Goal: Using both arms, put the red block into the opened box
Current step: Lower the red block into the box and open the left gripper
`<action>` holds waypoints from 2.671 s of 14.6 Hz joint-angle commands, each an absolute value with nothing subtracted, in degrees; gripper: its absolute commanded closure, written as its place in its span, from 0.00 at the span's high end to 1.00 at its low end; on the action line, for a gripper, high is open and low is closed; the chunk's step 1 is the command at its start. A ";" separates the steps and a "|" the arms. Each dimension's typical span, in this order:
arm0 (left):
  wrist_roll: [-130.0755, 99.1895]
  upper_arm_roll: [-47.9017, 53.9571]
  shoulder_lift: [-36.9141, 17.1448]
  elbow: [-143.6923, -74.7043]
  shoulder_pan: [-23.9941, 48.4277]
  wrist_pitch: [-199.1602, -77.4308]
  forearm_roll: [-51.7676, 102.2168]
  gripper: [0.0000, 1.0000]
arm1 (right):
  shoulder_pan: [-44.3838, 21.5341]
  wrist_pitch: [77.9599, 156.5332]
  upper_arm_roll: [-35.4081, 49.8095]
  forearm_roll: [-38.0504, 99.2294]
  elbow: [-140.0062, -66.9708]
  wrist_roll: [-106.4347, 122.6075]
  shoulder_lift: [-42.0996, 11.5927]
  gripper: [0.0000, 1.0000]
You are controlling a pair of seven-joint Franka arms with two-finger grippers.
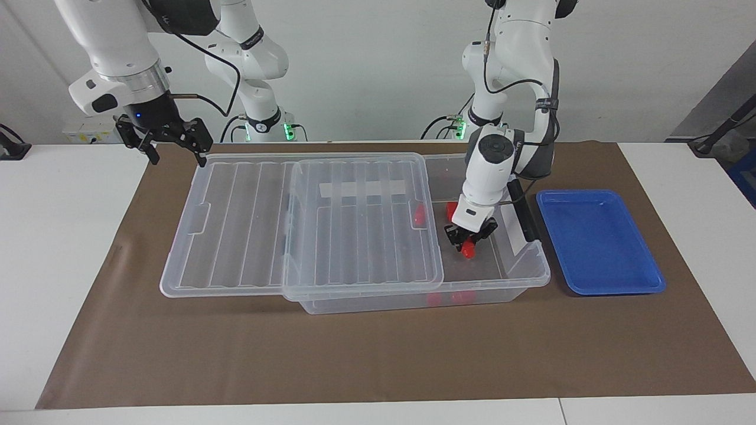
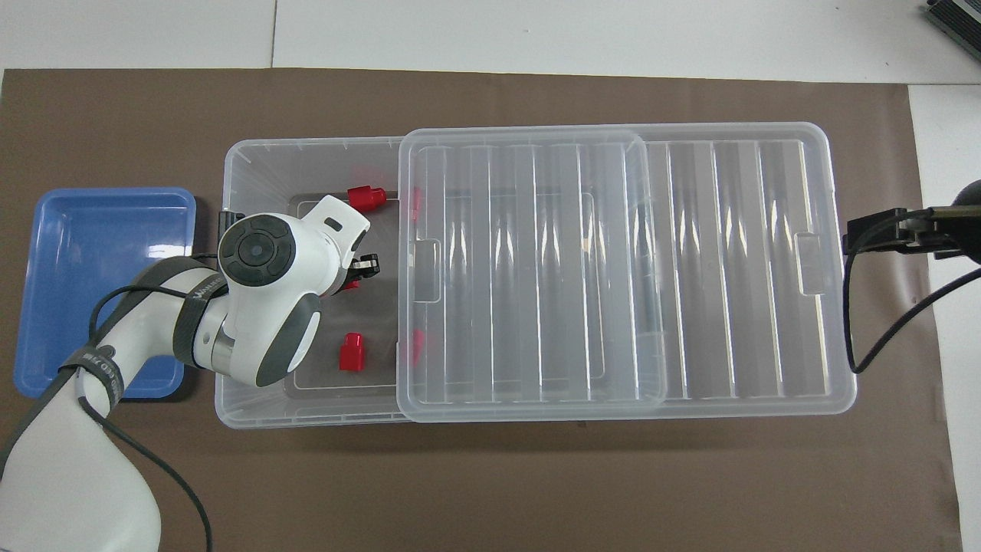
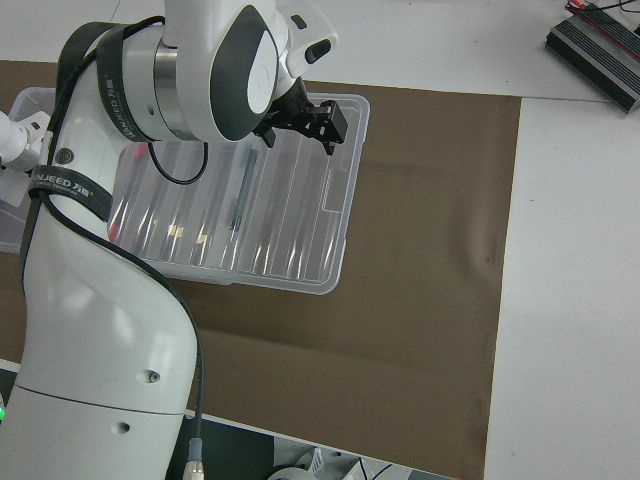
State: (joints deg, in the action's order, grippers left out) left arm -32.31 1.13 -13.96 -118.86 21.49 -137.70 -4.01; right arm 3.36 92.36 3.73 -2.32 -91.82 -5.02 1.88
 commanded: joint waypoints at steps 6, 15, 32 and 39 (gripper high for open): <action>-33.66 0.44 -16.08 -118.83 21.53 -140.71 -6.50 0.00 | 4.66 89.21 3.95 -2.64 -90.09 -7.38 1.32 0.99; -33.57 0.26 -16.70 -119.53 21.10 -142.47 -6.59 0.81 | -0.16 87.02 -0.68 -2.37 -89.21 -7.30 1.41 0.99; -33.22 0.35 -10.82 -114.70 22.06 -129.65 -6.59 1.00 | -1.05 84.20 -2.20 -0.88 -89.03 -10.46 1.05 0.99; -32.78 0.44 -7.65 -107.25 21.71 -116.92 -6.59 1.00 | -0.44 86.66 -2.55 -1.67 -90.09 -9.06 0.97 0.00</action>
State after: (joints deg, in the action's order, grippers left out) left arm -32.51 0.70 -8.68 -111.02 21.50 -122.58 -5.29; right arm -1.12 85.74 -2.45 -1.42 -89.42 -8.83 0.93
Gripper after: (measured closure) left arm 0.000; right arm 0.264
